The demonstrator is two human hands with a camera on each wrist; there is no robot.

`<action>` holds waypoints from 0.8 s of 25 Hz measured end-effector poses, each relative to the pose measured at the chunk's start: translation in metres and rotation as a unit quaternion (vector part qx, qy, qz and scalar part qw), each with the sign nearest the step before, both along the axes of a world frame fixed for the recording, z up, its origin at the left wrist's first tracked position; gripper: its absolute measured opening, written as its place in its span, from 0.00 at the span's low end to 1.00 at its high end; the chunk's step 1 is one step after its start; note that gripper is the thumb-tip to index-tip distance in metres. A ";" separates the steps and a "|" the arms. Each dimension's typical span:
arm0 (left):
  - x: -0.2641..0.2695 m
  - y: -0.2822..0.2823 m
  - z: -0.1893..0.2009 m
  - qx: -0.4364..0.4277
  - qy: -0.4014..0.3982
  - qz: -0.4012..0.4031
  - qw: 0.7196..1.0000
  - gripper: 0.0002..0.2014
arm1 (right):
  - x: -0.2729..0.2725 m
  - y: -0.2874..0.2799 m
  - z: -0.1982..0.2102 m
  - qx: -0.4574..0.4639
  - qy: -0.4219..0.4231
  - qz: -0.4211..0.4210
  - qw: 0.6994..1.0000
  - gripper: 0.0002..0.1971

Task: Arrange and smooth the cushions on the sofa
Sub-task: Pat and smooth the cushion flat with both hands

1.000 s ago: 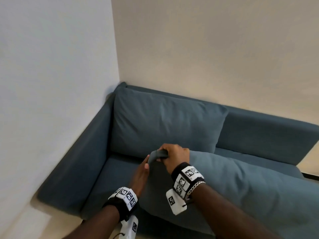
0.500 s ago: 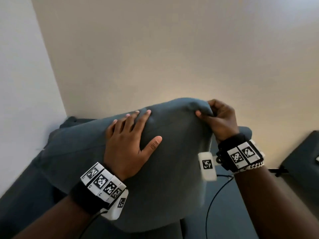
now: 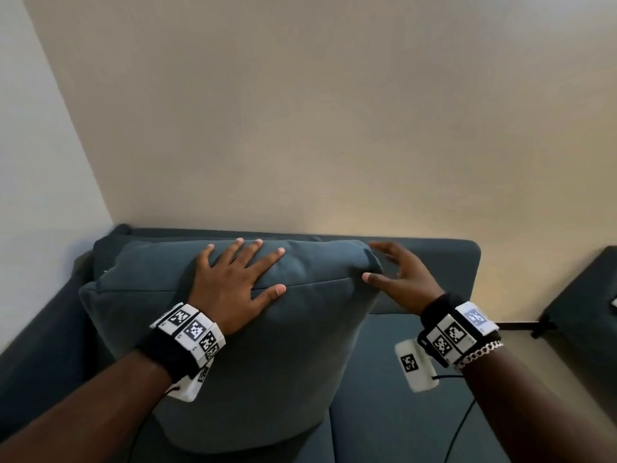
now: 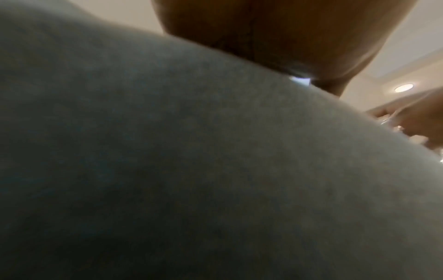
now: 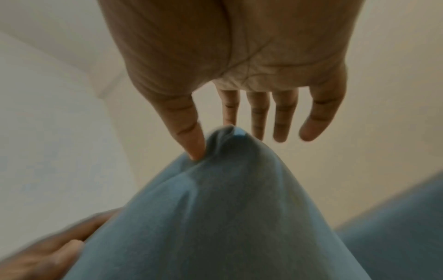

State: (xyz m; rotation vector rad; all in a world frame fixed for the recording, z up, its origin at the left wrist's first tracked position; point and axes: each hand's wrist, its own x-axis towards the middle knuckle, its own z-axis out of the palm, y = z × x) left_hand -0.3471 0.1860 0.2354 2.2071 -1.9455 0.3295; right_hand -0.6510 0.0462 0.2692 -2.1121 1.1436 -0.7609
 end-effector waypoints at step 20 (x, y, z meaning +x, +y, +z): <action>0.077 0.025 0.002 -0.017 0.032 0.057 0.998 0.38 | 0.091 0.037 0.076 -0.362 -0.179 -0.138 0.905 0.19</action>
